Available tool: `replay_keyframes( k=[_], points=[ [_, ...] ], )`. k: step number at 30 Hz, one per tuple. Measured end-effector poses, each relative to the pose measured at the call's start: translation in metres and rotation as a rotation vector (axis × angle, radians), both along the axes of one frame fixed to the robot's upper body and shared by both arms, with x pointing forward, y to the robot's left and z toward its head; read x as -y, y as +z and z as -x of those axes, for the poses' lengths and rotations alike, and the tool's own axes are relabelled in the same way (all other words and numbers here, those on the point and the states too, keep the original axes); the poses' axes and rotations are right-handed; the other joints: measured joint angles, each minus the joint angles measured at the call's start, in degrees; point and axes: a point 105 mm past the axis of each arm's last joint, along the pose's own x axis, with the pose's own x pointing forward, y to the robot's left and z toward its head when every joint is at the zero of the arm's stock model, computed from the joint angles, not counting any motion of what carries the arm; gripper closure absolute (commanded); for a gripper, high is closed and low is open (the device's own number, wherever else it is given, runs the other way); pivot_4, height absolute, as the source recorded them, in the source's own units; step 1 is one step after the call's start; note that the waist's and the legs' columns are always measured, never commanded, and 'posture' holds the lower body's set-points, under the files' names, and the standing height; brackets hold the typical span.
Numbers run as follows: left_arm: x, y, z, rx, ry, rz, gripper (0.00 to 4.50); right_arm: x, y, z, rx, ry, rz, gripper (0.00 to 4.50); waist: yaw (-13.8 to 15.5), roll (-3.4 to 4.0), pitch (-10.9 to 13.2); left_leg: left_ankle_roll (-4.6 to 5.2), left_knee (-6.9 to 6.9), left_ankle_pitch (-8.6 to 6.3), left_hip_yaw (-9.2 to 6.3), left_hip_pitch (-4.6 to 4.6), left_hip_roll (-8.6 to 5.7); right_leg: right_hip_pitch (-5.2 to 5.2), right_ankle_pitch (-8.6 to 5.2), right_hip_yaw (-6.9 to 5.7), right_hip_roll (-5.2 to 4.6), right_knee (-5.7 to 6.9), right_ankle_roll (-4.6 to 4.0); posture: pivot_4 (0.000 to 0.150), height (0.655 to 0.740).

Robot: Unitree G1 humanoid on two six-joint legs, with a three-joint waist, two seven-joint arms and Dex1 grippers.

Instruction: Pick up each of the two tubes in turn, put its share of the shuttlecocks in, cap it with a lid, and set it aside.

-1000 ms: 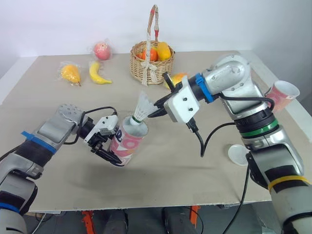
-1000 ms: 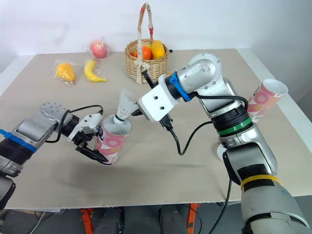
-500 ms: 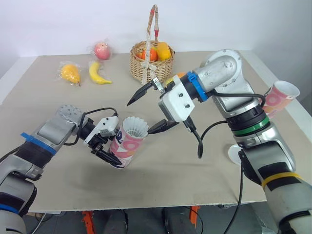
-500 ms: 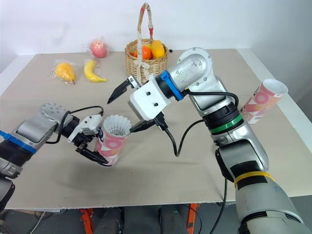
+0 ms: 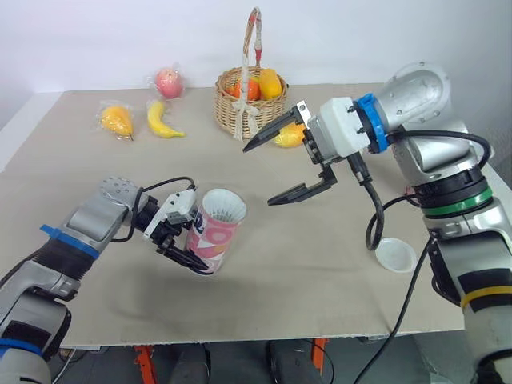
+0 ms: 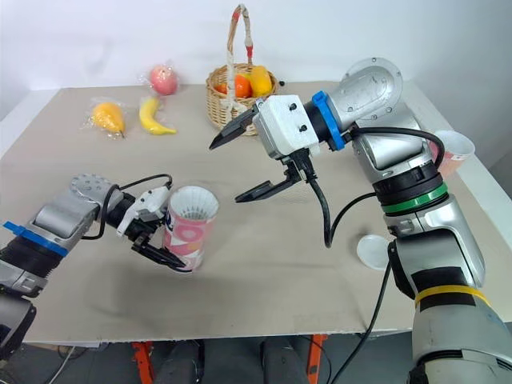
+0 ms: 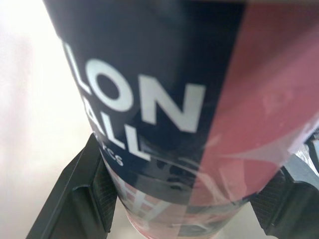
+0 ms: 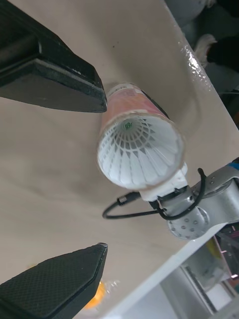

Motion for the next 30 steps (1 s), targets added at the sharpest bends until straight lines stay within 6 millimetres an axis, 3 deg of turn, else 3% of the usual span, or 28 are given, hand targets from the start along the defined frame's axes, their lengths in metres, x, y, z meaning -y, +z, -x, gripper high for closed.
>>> replay_keyframes(
  k=[4,9,13,14,18,27,30],
  points=[
    [0.007,0.003,-0.003,0.033,0.006,0.058,1.43,0.012,-0.012,-0.007,-0.094,-0.080,-0.032,0.02,0.32,0.00,0.00,0.00,0.01,0.00,0.00,-0.02,0.00,0.01,0.01,0.00,-0.01,-0.01,-0.01,0.150,0.7400],
    [0.029,-0.009,-0.001,0.057,0.006,0.176,1.43,0.034,-0.038,-0.015,-0.266,-0.199,-0.032,2.21,0.47,0.00,0.00,0.00,0.02,0.00,0.00,-0.03,-0.04,0.01,0.05,0.02,-0.05,-0.02,-0.08,0.150,0.7400],
    [0.053,-0.015,-0.001,0.084,-0.002,0.259,1.43,0.040,-0.032,-0.014,-0.305,-0.223,-0.048,4.18,0.42,0.01,0.00,0.00,0.04,0.00,0.00,-0.02,-0.04,0.01,0.08,0.01,-0.04,-0.02,-0.10,0.150,0.7400],
    [0.057,-0.017,-0.003,0.088,0.006,0.275,1.43,0.040,-0.031,-0.014,-0.306,-0.226,-0.047,4.41,0.37,0.01,0.00,0.00,0.04,0.00,0.00,-0.01,-0.04,0.01,0.08,0.01,-0.03,-0.02,-0.09,0.150,0.7400],
    [0.065,-0.025,-0.008,0.097,0.023,0.286,1.43,0.038,-0.027,-0.014,-0.309,-0.225,-0.048,4.41,0.36,0.01,0.00,0.00,0.06,0.00,0.01,-0.01,-0.05,0.01,0.09,0.02,-0.03,-0.02,-0.02,0.150,0.7400],
    [0.072,-0.027,-0.012,0.041,-0.001,0.261,1.43,0.015,0.013,-0.002,-0.191,-0.124,-0.046,4.41,0.40,0.01,0.00,-0.01,0.04,0.01,0.00,-0.01,-0.06,0.03,0.05,0.02,-0.04,-0.04,0.08,0.150,0.7400],
    [0.071,-0.027,-0.012,0.024,-0.004,0.253,1.43,0.002,0.001,0.007,-0.116,-0.053,0.051,4.41,0.26,0.02,-0.01,-0.01,0.02,0.01,0.01,0.00,-0.05,0.02,0.01,0.02,-0.03,-0.04,0.12,0.150,0.7400]
  ],
)
